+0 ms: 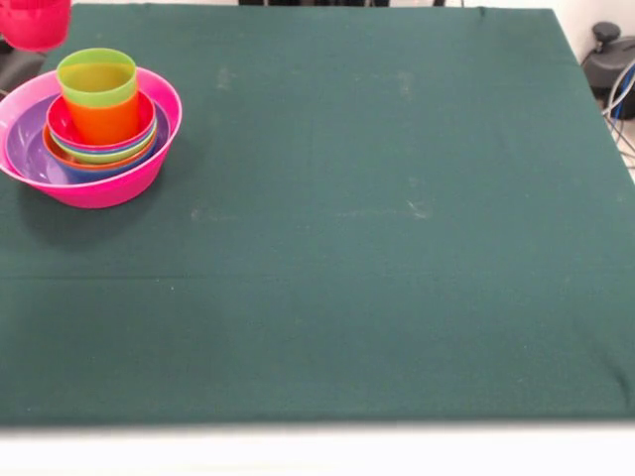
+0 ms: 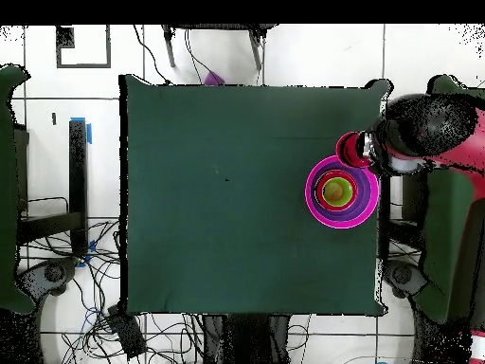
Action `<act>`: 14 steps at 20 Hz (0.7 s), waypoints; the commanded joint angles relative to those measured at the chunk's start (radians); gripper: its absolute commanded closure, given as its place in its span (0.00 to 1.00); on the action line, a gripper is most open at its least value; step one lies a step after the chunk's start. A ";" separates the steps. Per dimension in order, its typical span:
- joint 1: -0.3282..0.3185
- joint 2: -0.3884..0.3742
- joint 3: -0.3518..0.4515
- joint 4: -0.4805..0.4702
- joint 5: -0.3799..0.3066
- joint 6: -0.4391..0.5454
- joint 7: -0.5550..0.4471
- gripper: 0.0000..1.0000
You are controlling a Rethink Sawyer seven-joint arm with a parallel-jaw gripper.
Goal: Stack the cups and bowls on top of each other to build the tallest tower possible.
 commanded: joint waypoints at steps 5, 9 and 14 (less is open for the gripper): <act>0.046 0.071 0.087 0.021 -0.073 0.025 -0.244 1.00; 0.054 0.061 0.081 0.035 -0.069 0.021 -0.223 1.00; 0.063 0.074 0.083 0.031 -0.073 0.007 -0.220 1.00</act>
